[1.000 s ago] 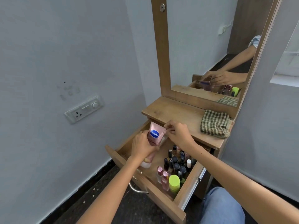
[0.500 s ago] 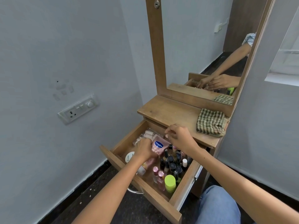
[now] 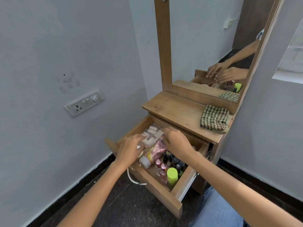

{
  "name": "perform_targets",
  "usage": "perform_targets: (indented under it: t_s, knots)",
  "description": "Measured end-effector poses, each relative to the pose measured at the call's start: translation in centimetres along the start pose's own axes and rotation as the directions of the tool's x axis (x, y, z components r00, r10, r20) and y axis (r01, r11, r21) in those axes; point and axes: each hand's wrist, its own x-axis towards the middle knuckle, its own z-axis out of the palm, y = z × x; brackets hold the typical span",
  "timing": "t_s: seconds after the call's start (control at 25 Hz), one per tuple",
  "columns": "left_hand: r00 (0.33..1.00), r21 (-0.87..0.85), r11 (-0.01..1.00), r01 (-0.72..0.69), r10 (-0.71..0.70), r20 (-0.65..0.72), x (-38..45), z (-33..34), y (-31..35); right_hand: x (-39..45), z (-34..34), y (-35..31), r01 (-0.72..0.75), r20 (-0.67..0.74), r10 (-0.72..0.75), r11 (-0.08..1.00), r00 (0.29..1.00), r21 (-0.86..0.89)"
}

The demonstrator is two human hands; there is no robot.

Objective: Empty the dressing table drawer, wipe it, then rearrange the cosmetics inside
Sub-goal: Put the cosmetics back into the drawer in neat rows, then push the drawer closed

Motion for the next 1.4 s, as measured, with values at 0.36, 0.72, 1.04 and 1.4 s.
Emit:
perform_targets:
  t_s: [0.36,0.72,1.04,1.4]
  knots:
    - [0.956,0.308,0.909,-0.282,0.240,0.167,-11.9,-1.5,-6.4,-11.1,10.2,-14.4,0.094,0.083,-0.071,0.941,0.994,-0.325]
    - [0.946,0.327,0.908,-0.264,0.176,0.273,-11.2,0.4,-5.9,-12.0,16.6,-9.1,-0.005,0.017,0.024,0.709,1.000,-0.705]
    - [0.945,0.258,0.934,-0.248,0.174,0.276,-6.2,2.7,-3.2,-8.9,13.8,-4.0,-0.030,-0.011,0.032,0.663,0.999,-0.748]
    - [0.955,0.246,0.957,-0.156,0.083,0.285,1.1,6.7,1.9,-6.0,10.2,3.7,-0.090,-0.027,0.109,0.634,0.994,-0.768]
